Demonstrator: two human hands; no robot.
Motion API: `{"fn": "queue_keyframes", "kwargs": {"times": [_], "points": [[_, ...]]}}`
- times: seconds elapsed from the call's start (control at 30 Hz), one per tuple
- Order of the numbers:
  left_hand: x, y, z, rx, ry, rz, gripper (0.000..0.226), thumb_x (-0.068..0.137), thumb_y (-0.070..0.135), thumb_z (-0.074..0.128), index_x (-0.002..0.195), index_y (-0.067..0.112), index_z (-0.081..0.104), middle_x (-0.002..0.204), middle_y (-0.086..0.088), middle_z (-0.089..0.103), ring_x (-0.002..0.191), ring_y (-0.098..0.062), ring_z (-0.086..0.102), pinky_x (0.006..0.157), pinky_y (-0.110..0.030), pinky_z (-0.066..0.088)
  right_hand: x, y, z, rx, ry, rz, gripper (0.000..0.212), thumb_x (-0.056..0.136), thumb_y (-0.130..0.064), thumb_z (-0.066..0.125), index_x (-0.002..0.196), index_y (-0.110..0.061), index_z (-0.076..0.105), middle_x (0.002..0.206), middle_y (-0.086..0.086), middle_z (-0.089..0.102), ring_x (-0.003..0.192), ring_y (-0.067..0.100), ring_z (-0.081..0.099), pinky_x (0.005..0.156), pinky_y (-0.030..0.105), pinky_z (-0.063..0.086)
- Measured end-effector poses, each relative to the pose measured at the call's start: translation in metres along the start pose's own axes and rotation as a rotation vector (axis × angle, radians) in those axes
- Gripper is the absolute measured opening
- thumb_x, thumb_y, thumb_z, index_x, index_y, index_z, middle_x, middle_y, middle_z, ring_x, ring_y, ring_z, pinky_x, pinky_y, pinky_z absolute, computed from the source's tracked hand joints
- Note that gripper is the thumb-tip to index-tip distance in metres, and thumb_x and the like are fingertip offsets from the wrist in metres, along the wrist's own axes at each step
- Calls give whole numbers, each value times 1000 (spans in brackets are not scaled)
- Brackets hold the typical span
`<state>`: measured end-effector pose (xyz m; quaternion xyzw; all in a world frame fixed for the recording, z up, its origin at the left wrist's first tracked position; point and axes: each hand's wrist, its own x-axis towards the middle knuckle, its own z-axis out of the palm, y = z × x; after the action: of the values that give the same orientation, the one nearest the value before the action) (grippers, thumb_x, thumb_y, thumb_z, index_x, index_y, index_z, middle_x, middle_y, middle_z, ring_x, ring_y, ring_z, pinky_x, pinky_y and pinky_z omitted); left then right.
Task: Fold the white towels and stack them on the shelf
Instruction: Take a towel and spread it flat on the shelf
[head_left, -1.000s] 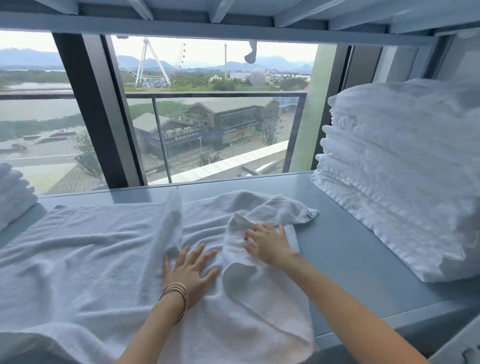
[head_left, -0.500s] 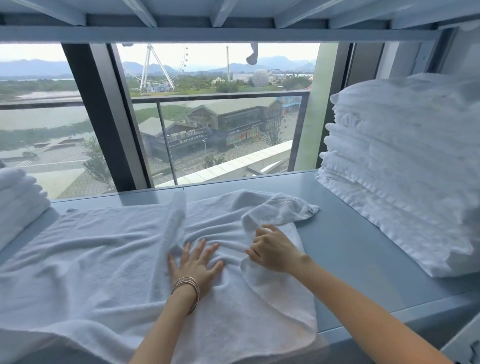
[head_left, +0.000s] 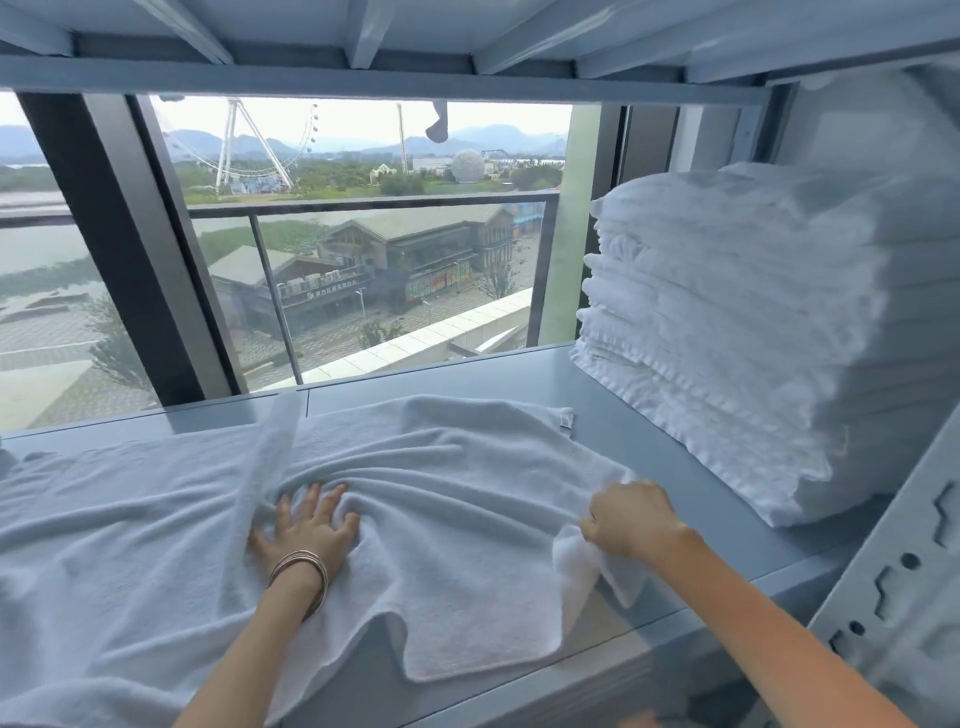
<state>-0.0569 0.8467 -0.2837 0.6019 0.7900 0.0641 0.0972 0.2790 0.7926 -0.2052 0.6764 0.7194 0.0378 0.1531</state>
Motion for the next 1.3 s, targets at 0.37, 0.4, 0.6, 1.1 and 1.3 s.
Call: {"fn": "queue_keyframes", "kwargs": {"times": [0.37, 0.4, 0.6, 1.1, 1.3], "points": [[8, -47, -4, -7, 79, 82, 51, 91, 36, 31, 141, 43, 29, 154, 10, 21, 142, -16, 15, 115, -38, 9, 33, -46, 8, 266, 41, -190, 43, 94, -42, 39, 133, -23, 42, 138, 7, 34, 129, 27, 31, 103, 41, 33], [12, -59, -5, -58, 131, 73, 48, 91, 27, 38, 138, 36, 39, 151, 4, 30, 140, -19, 22, 115, -36, 12, 36, -47, 18, 271, 1, -213, 47, 94, -45, 39, 137, -25, 37, 144, 6, 28, 133, 27, 25, 107, 44, 29], [4, -58, -17, -98, 378, 72, 44, 77, -3, 59, 113, 20, 67, 137, -8, 50, 131, -27, 40, 107, -42, 25, 40, -77, 44, 380, 31, -297, 57, 94, -51, 22, 148, -34, 10, 157, 0, -4, 144, 24, -10, 114, 49, -8], [-38, 40, 10, 88, 75, 462, 84, 57, 61, -4, 122, 34, 42, 152, 19, 17, 144, -6, 1, 115, -45, -5, 59, -91, 35, 822, 714, -67, 39, 81, -27, 32, 100, -7, 60, 96, 12, 58, 76, 32, 62, 57, 38, 49], [-35, 34, 10, 70, 301, 507, 33, 63, 39, 34, 78, 25, 60, 110, 11, 67, 109, -14, 62, 104, -55, 24, 99, -72, 4, 634, 510, -66, 32, 93, -22, 39, 117, -13, 58, 109, 6, 64, 106, 30, 58, 83, 41, 42]]}}
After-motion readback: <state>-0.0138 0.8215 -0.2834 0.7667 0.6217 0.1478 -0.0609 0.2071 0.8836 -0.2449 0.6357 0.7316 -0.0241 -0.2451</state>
